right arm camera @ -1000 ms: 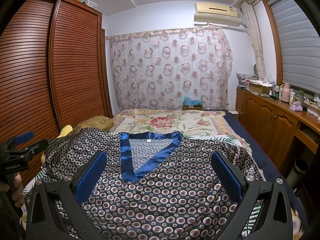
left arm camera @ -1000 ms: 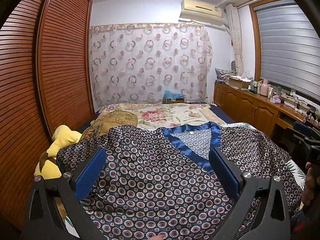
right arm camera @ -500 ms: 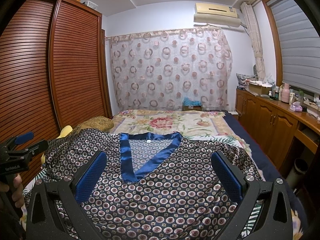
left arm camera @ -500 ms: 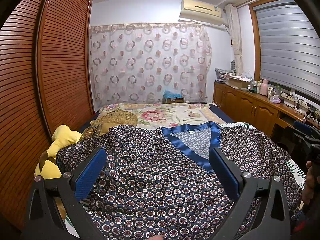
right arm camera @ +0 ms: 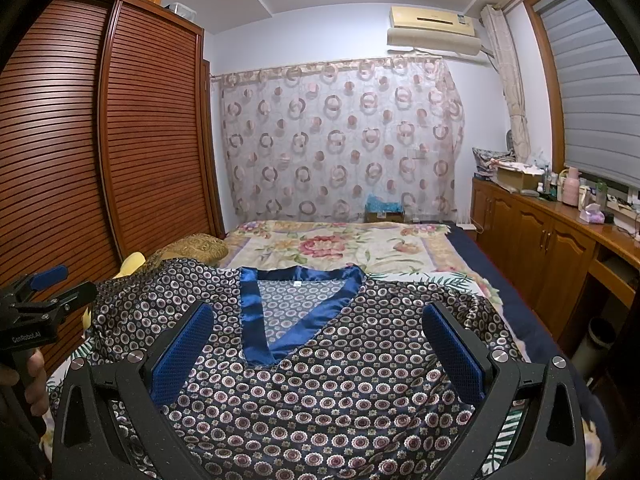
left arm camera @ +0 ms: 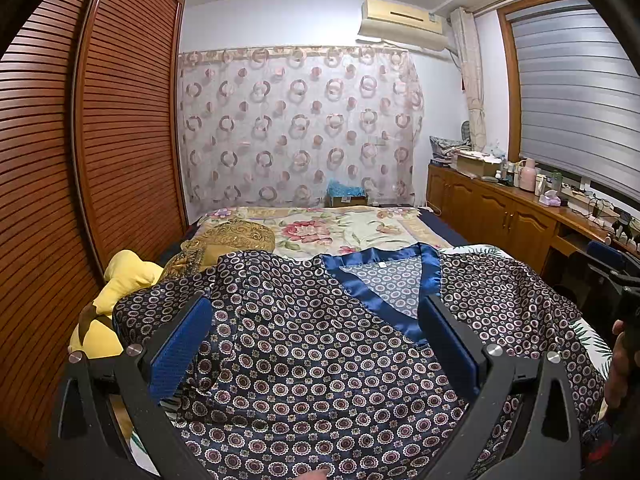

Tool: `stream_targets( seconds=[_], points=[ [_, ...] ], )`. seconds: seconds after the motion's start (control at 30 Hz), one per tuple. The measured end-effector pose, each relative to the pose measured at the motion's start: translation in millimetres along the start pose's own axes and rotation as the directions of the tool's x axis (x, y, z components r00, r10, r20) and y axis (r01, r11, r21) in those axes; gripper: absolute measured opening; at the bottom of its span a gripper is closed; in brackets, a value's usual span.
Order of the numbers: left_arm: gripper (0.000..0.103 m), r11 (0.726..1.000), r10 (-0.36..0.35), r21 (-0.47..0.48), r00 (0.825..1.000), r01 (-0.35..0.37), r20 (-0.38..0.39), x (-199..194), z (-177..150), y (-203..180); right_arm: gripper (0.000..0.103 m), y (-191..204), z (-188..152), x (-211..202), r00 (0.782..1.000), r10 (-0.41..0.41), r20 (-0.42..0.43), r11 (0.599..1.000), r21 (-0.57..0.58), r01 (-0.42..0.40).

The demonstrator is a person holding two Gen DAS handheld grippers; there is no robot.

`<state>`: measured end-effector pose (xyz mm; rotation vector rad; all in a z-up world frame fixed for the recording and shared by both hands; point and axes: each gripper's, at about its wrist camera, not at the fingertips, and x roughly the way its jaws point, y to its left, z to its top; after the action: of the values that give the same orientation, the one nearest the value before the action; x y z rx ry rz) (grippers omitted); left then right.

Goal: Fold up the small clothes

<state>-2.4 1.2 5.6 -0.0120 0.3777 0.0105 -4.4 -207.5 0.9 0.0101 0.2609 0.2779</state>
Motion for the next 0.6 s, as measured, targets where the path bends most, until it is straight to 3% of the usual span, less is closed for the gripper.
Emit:
stream_targets(
  seconds=[0.6],
  points=[
    [0.103,0.999,0.035,-0.001,0.997,-0.035,-0.072,21,-8,40,0.103,7,-2,13,0.997,0.070,-0.041,0.997,-0.029,-0.071]
  ],
)
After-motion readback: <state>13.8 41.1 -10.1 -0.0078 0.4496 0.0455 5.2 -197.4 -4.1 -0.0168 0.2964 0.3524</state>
